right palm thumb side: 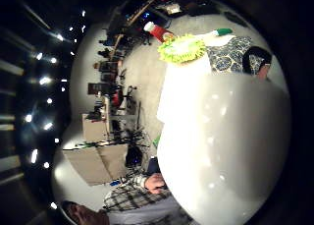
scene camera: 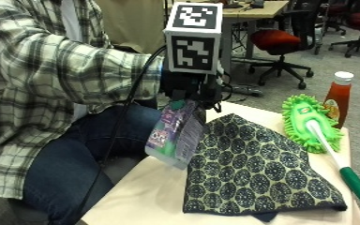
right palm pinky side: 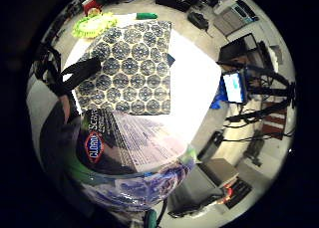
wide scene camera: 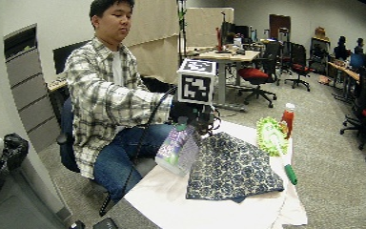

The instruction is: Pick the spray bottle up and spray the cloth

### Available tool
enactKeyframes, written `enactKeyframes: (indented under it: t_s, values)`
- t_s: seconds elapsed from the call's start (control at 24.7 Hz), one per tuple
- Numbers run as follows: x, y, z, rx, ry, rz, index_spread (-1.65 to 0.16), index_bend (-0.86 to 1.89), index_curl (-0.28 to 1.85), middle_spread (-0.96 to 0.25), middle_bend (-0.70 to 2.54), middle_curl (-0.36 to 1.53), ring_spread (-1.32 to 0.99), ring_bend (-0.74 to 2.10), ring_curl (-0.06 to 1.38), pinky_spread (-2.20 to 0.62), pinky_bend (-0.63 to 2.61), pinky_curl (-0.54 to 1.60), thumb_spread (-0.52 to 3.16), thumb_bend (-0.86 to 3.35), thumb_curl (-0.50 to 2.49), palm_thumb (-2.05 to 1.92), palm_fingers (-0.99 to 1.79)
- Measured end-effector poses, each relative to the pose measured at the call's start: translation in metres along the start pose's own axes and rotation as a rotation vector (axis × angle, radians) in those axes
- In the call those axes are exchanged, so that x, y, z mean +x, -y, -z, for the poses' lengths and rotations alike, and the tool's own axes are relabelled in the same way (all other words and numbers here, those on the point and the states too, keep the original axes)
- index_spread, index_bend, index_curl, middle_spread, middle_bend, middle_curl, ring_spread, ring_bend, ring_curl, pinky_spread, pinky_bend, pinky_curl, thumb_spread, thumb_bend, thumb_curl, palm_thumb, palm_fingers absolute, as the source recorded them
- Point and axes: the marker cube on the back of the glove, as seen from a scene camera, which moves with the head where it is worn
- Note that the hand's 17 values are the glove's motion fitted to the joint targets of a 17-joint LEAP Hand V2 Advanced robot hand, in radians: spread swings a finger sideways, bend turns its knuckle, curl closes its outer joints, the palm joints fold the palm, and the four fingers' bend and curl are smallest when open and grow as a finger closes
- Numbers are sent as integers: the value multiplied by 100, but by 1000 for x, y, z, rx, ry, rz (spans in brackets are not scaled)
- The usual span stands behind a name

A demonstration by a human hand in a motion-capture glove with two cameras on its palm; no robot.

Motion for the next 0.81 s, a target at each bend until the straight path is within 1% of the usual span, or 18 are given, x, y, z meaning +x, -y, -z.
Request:
enactKeyframes:
  t_s: [0.16,0.81]
  values:
    - [-12,-5,10,74,194,34,-27,34,57,-19,56,51,-22,65,47,-19,31,41,8,-3,78,99,134]
    - [-40,-8,31,313,671,169,-27,34,58,-18,55,51,-21,65,47,-18,30,41,9,-3,79,99,134]
